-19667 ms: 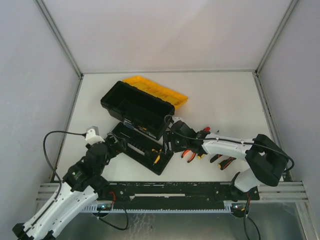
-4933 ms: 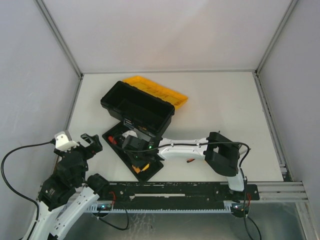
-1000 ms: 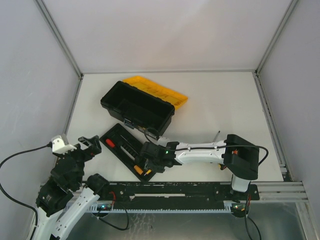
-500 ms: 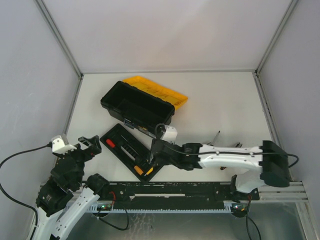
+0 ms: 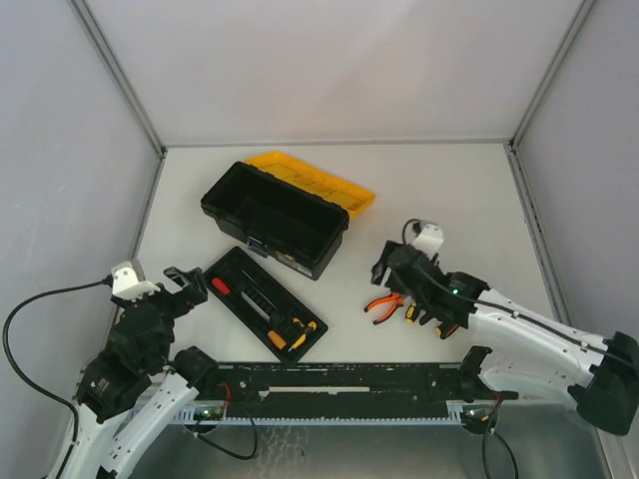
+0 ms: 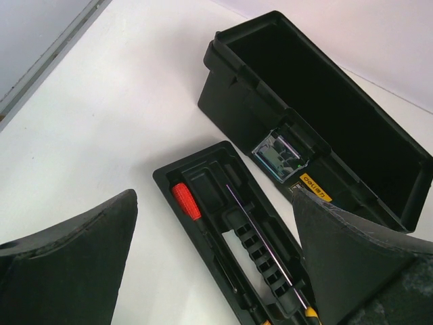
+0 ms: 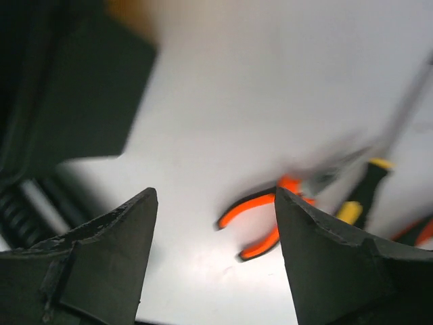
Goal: Pack the tool kit
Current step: Pick up the pliers at the center of the board, then place the pliers in the toolbox.
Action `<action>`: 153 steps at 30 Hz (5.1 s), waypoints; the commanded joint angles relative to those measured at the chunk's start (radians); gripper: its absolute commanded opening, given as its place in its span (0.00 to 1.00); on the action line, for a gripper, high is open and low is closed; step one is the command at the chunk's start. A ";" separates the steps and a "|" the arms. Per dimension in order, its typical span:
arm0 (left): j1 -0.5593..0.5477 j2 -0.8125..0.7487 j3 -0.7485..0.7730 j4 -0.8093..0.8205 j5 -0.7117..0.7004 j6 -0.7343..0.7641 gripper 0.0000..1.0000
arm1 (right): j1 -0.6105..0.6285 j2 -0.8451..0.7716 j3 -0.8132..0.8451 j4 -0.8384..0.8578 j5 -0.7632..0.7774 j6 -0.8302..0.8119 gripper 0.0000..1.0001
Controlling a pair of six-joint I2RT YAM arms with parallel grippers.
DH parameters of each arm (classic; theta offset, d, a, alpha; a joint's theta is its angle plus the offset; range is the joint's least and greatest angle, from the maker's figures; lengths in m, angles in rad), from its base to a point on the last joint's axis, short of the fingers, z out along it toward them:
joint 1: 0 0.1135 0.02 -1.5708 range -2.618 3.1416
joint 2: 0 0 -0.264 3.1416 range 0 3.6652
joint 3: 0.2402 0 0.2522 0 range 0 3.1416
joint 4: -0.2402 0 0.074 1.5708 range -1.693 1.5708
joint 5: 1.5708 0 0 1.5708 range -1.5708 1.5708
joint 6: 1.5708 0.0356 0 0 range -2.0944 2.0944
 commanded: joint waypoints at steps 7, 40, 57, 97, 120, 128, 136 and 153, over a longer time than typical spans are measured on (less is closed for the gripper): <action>0.008 0.044 -0.019 0.025 -0.004 0.025 1.00 | -0.300 -0.066 -0.074 -0.300 -0.031 0.025 0.66; 0.031 0.042 -0.029 0.065 0.060 0.062 1.00 | -0.513 -0.157 -0.211 -0.492 0.031 0.436 0.55; 0.039 0.039 -0.029 0.065 0.064 0.064 1.00 | -0.539 -0.042 -0.258 -0.364 -0.010 0.393 0.05; 0.049 0.052 -0.030 0.073 0.082 0.072 1.00 | -0.160 0.244 0.516 0.224 -0.347 -0.901 0.00; 0.057 0.053 -0.033 0.074 0.090 0.073 1.00 | -0.142 0.979 1.049 0.250 -0.605 -1.210 0.00; 0.066 0.065 -0.033 0.078 0.103 0.079 1.00 | -0.138 1.204 1.253 0.129 -0.634 -1.197 0.00; 0.076 0.066 -0.035 0.084 0.109 0.081 1.00 | -0.139 1.280 1.302 0.054 -0.646 -1.162 0.18; 0.080 0.060 -0.036 0.088 0.119 0.084 1.00 | -0.131 0.693 1.004 0.063 -0.215 -0.851 0.62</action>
